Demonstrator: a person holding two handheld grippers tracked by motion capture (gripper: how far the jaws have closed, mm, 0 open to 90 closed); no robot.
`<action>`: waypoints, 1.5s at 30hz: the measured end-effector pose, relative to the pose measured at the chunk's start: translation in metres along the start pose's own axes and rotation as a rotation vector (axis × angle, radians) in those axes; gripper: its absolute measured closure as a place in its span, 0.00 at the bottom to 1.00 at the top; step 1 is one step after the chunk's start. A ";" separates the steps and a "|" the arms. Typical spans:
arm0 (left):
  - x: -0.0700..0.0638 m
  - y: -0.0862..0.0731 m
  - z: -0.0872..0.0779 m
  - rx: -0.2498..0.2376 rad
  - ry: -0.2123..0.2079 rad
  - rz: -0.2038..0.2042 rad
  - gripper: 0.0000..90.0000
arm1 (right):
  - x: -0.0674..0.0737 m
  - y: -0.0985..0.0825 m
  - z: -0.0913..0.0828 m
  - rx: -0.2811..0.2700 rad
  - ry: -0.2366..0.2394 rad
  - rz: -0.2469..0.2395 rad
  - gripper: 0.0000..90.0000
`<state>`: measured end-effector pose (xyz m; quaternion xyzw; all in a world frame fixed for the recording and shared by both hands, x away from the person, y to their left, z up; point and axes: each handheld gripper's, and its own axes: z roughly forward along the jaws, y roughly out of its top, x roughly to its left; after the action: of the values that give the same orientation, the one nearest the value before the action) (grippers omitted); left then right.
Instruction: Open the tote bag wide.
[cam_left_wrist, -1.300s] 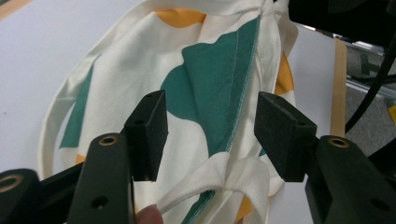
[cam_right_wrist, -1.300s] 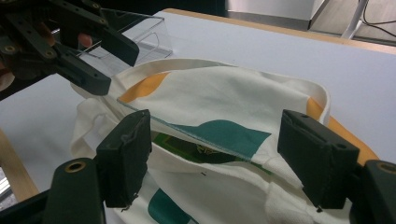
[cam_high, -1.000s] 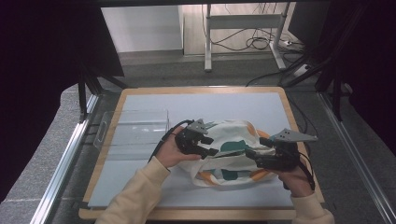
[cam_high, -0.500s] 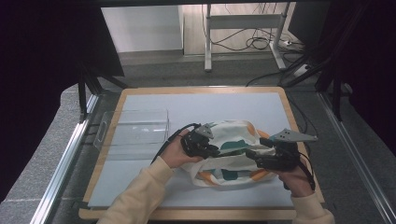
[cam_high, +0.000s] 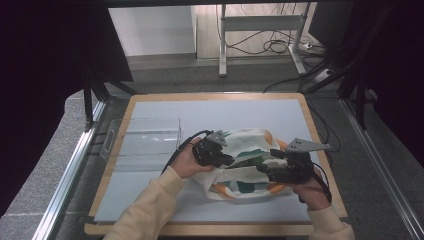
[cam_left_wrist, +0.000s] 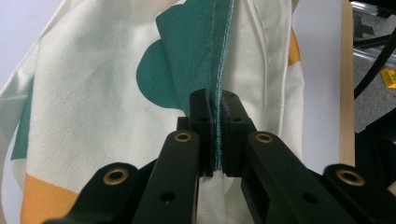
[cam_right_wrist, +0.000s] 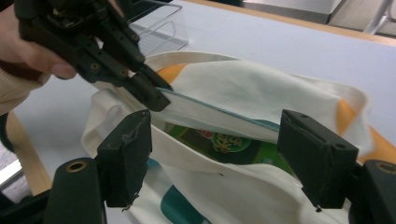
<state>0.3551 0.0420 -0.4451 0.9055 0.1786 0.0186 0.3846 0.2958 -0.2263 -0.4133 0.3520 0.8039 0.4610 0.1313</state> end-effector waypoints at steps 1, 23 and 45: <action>0.000 0.000 0.000 -0.001 -0.001 -0.003 0.96 | 0.002 0.001 0.003 0.004 0.008 -0.007 0.30; 0.000 0.000 -0.001 0.001 0.007 0.001 0.96 | 0.025 -0.001 0.052 0.201 0.065 -0.160 0.45; 0.007 0.001 -0.006 -0.017 0.025 -0.017 0.96 | 0.022 -0.017 0.051 0.277 0.053 -0.184 0.91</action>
<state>0.3606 0.0477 -0.4404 0.9002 0.1910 0.0279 0.3903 0.3002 -0.1836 -0.4523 0.2791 0.8919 0.3411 0.1018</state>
